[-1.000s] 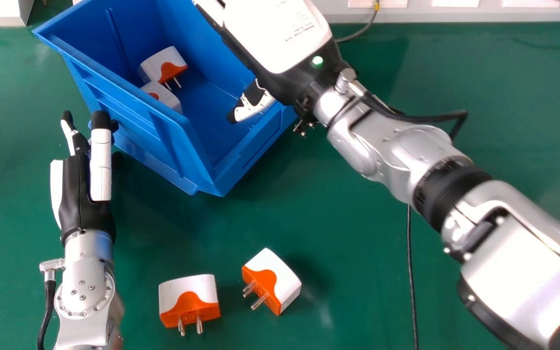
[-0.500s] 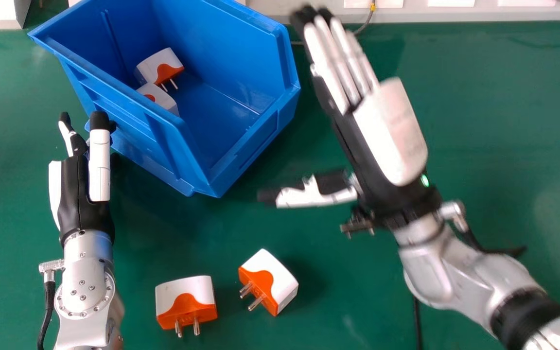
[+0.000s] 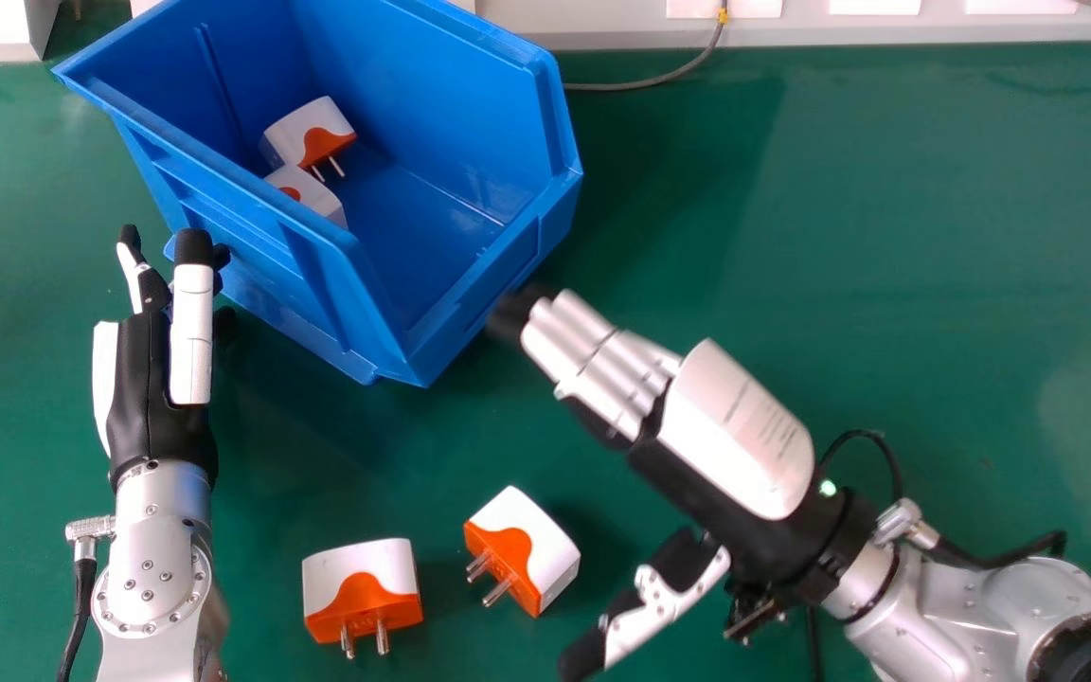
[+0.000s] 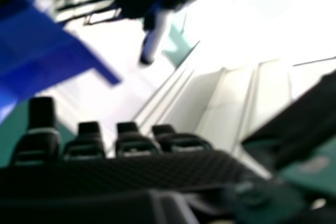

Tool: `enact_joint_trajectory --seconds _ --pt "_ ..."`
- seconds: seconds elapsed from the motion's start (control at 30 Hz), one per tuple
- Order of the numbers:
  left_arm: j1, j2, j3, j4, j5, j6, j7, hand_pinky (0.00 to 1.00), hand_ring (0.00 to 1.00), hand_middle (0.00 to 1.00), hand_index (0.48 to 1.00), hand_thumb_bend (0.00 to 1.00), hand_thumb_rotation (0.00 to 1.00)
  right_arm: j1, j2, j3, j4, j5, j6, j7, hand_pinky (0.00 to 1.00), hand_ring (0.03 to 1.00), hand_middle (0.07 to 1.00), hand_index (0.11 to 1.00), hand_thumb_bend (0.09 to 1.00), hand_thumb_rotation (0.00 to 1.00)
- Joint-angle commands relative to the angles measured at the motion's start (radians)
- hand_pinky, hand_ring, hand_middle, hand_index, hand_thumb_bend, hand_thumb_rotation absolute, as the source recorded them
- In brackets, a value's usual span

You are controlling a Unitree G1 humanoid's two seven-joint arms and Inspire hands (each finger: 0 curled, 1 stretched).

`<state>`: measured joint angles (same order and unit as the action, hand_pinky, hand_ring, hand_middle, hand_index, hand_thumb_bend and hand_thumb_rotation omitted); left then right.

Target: Pick all objects and put in blue box

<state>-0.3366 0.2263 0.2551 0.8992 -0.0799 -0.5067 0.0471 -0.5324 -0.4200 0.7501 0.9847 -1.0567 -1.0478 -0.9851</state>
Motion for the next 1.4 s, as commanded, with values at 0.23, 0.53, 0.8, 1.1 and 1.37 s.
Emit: enact_joint_trajectory --seconds 0.23,0.53,0.8,1.1,1.37 --pt "0.015 0.017 -0.001 -0.046 0.01 0.001 0.007 0.86 0.91 0.87 0.942 0.94 1.0 -0.007 -0.01 -0.006 -0.028 0.031 -0.045 0.15 0.73 0.933 0.972 0.994 1.0 0.67" --pt "0.027 0.02 0.001 -0.07 0.009 0.014 0.005 0.86 0.9 0.87 0.942 0.94 1.0 0.035 0.013 -0.025 -0.09 0.027 0.089 0.222 0.68 0.898 0.94 0.946 0.956 0.48" --pt "0.034 0.02 0.004 -0.089 -0.001 0.02 -0.007 0.86 0.9 0.87 0.942 0.96 1.0 0.049 0.016 -0.046 -0.11 0.078 0.177 0.374 0.65 0.87 0.902 0.879 0.835 0.26" --pt "0.04 0.019 0.003 -0.096 0.001 0.021 -0.005 0.86 0.9 0.87 0.942 0.95 1.0 0.079 0.004 -0.079 -0.168 0.151 0.224 0.536 0.66 0.862 0.887 0.846 0.763 0.19" --pt "0.04 0.017 0.005 -0.101 -0.003 0.024 -0.008 0.86 0.9 0.87 0.942 0.94 1.0 0.097 -0.005 -0.099 -0.213 0.166 0.274 0.595 0.66 0.846 0.871 0.813 0.742 0.17"
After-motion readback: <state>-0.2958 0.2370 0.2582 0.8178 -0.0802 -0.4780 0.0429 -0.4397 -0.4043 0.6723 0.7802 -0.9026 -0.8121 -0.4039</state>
